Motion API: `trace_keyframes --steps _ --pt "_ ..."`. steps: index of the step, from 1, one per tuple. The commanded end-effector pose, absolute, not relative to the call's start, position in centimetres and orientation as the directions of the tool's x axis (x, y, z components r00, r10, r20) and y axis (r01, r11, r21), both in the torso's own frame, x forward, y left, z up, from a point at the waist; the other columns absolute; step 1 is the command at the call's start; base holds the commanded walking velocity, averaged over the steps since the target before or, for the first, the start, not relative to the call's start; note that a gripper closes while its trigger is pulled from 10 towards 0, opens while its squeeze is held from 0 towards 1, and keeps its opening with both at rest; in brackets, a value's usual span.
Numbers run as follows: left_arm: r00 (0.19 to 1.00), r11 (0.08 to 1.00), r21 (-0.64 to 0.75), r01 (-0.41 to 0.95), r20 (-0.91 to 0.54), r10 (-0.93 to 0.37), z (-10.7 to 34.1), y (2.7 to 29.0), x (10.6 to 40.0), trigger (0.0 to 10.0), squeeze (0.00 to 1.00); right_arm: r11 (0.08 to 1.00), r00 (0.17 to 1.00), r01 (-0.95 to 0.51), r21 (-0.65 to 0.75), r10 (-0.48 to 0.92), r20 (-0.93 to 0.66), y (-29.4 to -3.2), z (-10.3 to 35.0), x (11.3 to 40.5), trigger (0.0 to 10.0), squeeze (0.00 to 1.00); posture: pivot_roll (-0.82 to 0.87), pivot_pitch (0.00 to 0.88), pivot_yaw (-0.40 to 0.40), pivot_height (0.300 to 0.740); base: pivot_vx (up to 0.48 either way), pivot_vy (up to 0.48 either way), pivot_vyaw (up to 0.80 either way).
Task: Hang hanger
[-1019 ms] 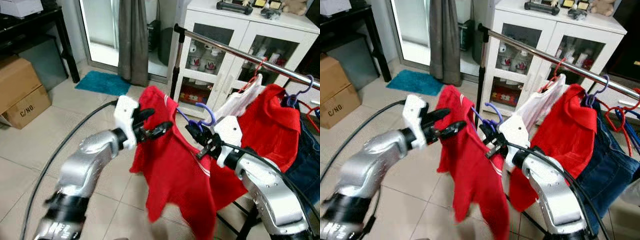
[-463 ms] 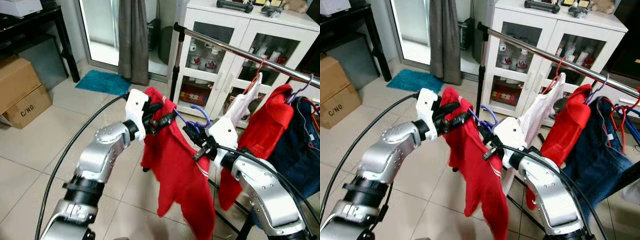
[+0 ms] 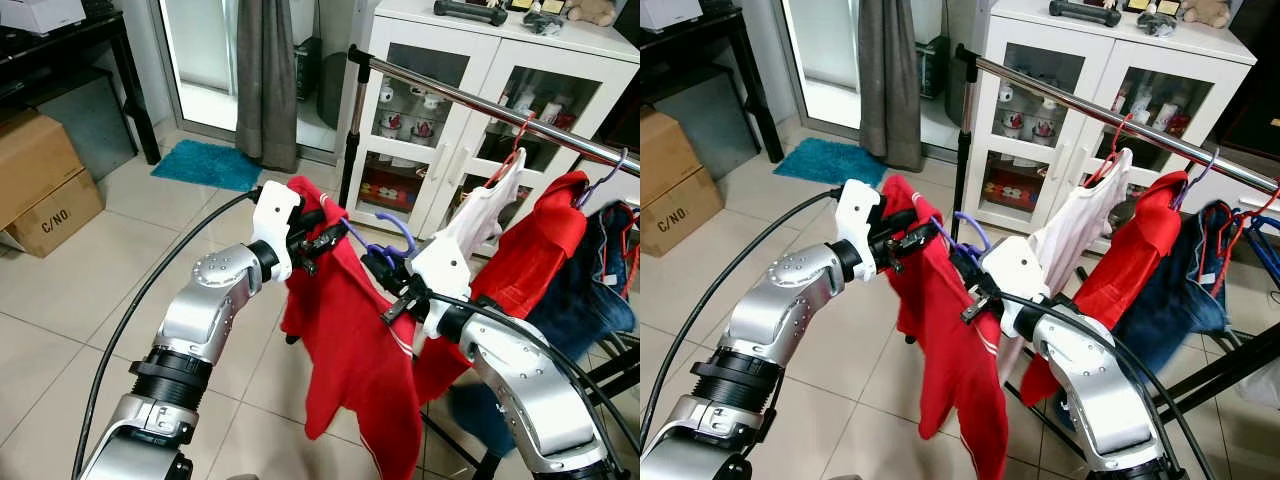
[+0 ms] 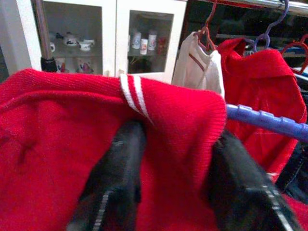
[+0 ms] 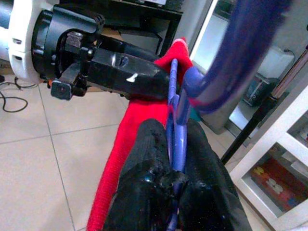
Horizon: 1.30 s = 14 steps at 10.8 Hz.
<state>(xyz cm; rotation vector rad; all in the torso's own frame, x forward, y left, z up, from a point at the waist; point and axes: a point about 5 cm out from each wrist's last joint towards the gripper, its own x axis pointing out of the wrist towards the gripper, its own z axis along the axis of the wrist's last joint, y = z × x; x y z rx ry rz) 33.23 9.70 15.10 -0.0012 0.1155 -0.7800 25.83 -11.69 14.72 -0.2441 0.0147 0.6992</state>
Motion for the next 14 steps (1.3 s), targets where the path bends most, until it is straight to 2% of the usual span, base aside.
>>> trace_keyframes --steps 1,9,12,14 --pt "0.707 0.712 -0.016 0.702 -0.103 -0.699 15.4 9.7 33.5 0.0 0.00 0.725 0.755 -0.636 -0.265 0.655 -0.019 -11.3 16.3 25.8 10.0 0.00 0.06 0.000 -0.051 0.740 0.000 0.000 0.00" --pt "0.727 0.729 -0.011 0.684 -0.067 -0.683 16.5 10.4 34.0 0.0 0.00 0.713 0.751 -0.640 -0.286 0.659 -0.041 -11.3 16.2 25.9 10.0 0.00 0.06 0.000 -0.051 0.740 0.000 0.000 0.00" --pt "0.758 0.756 0.049 0.653 -0.032 -0.652 18.6 12.1 34.6 0.0 0.00 0.679 0.751 -0.647 -0.347 0.647 -0.133 -11.8 15.0 25.7 10.0 0.00 0.06 0.000 -0.052 0.740 0.000 0.000 0.00" --pt "0.772 0.768 0.125 0.628 0.023 -0.635 22.0 13.9 34.9 0.0 0.00 0.624 0.742 -0.666 -0.408 0.614 -0.271 -12.6 12.9 25.3 10.0 0.00 0.06 0.000 -0.053 0.740 0.000 0.000 0.00"
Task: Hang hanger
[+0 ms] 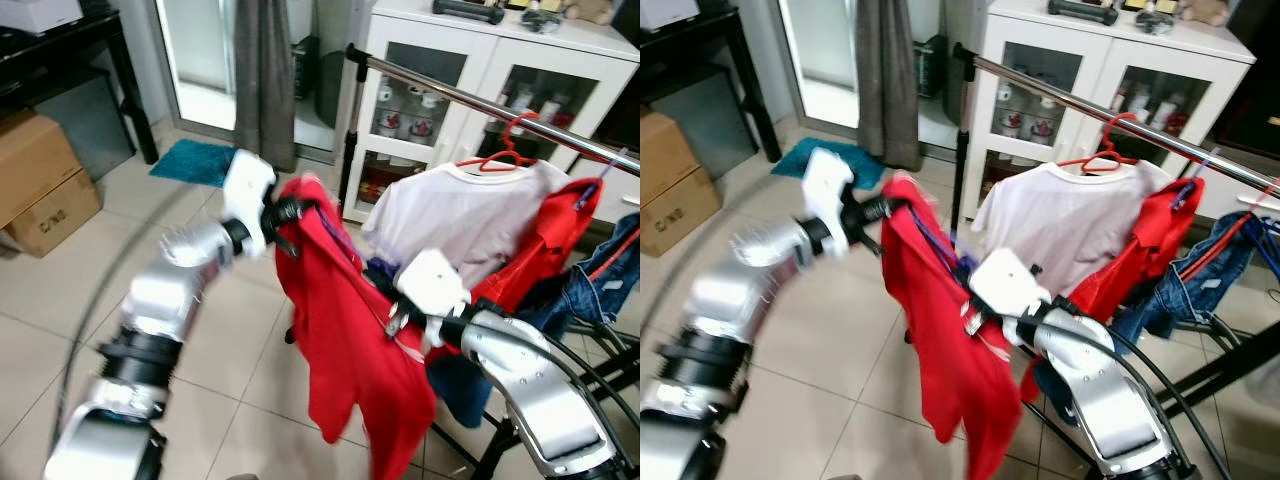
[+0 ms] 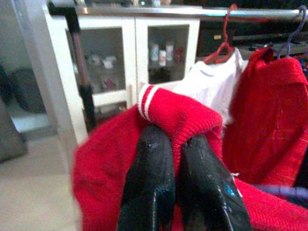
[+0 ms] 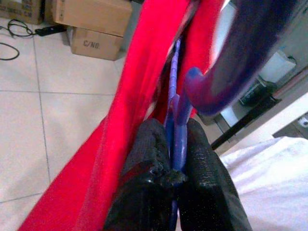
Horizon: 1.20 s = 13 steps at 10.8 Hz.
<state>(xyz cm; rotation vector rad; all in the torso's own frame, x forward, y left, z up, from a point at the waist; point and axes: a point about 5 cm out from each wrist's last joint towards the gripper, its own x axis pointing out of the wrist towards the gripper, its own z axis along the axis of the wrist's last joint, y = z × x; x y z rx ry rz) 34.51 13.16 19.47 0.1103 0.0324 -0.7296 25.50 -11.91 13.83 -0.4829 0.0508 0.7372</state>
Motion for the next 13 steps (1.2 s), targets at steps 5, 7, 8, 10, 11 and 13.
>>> trace_keyframes --steps 5,7,8,10,11,13 --pt "0.985 0.952 0.260 0.164 0.004 -0.171 23.0 22.8 37.9 0.0 0.00 0.628 0.660 -0.737 -0.250 0.748 -0.069 -13.9 15.1 22.8 10.0 0.00 0.06 0.000 -0.050 0.740 0.000 0.000 0.00" --pt "0.991 0.968 0.215 0.133 -0.055 -0.124 21.1 24.2 38.1 0.0 0.00 0.716 0.726 -0.677 -0.170 0.688 0.008 -15.4 15.7 23.1 10.0 0.00 0.05 0.000 -0.043 0.740 0.000 0.000 0.00" --pt "0.963 0.954 0.131 0.269 -0.048 -0.265 20.6 21.9 37.8 0.0 0.00 0.778 0.783 -0.614 -0.134 0.622 0.018 -15.5 15.8 23.9 10.0 0.00 0.04 0.000 -0.043 0.740 0.000 0.000 0.00" --pt "0.821 0.820 0.039 0.570 -0.023 -0.570 19.3 15.5 35.5 0.0 0.00 0.879 0.876 -0.475 0.024 0.471 0.102 -14.4 16.6 25.8 10.0 0.00 0.04 0.000 -0.046 0.740 0.000 0.000 0.00" --pt "0.777 0.777 0.023 0.629 -0.019 -0.629 18.9 13.7 34.4 0.0 0.00 0.884 0.886 -0.456 0.099 0.441 0.141 -13.6 17.1 26.3 10.0 0.00 0.04 0.000 -0.048 0.740 0.000 0.000 0.00" --pt "0.727 0.727 -0.010 0.686 0.015 -0.686 19.0 10.6 32.6 0.0 0.00 0.857 0.889 -0.454 0.244 0.415 0.193 -12.2 18.0 27.2 10.0 0.00 0.06 0.000 -0.062 0.740 0.000 0.000 0.00"
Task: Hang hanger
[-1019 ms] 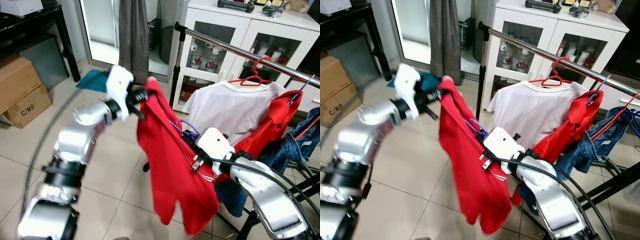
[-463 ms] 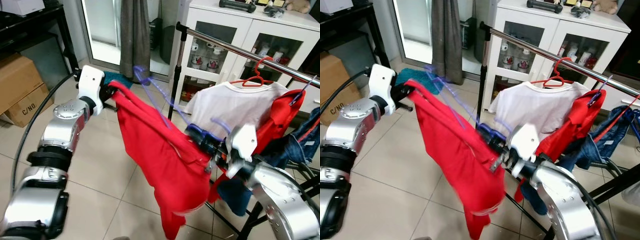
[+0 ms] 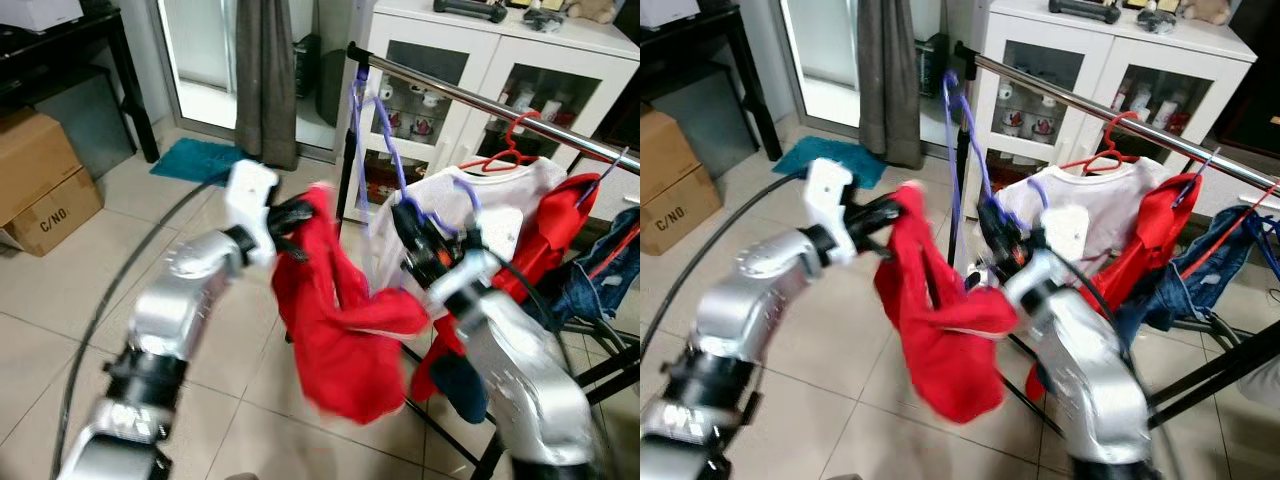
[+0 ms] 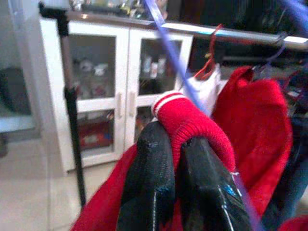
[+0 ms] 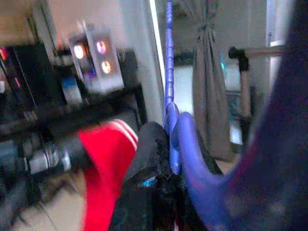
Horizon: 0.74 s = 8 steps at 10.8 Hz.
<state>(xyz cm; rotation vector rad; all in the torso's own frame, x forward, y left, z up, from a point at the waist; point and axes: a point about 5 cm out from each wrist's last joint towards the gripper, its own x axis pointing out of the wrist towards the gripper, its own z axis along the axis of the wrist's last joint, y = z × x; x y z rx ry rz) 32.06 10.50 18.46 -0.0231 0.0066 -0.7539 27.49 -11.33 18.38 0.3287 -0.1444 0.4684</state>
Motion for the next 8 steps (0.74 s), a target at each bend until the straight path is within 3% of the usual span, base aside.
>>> trace_keyframes --steps 1,2,3,5,6,8 --pt "0.715 0.714 -0.022 0.699 0.001 -0.700 18.5 9.8 31.3 0.0 0.00 0.861 0.904 -0.422 0.285 0.373 0.211 -12.3 18.8 27.9 10.0 0.00 0.06 0.000 -0.059 0.740 0.000 0.000 0.00" --pt "0.757 0.757 -0.043 0.652 -0.031 -0.653 17.6 11.0 30.5 0.0 0.00 0.921 0.928 -0.358 0.152 0.334 0.164 -13.4 18.6 28.1 10.0 0.00 0.06 0.000 -0.053 0.740 0.000 0.000 0.00" --pt "0.776 0.779 -0.025 0.627 -0.076 -0.627 16.6 12.1 29.5 0.0 0.00 0.928 0.932 -0.344 0.140 0.320 0.172 -14.3 18.9 27.9 10.0 0.00 0.06 0.000 -0.050 0.740 0.000 0.000 0.00" --pt "0.767 0.774 -0.028 0.632 -0.121 -0.630 15.4 12.3 27.3 0.0 0.00 0.917 0.948 -0.287 0.278 0.231 0.218 -15.9 19.7 28.1 10.0 0.00 0.06 0.000 -0.058 0.740 0.000 0.000 0.00" --pt "0.802 0.811 -0.053 0.582 -0.130 -0.584 15.1 12.8 26.6 0.0 0.00 0.960 0.971 -0.237 0.147 0.229 0.075 -16.4 17.8 27.8 10.0 0.00 0.06 0.000 -0.065 0.740 0.000 0.000 0.00" --pt "0.878 0.883 -0.122 0.453 -0.113 -0.465 14.5 14.2 25.8 0.0 0.00 0.965 0.969 -0.239 0.106 0.245 -0.041 -16.8 15.2 25.6 10.0 0.00 0.06 0.000 -0.060 0.740 0.000 0.000 -0.80"
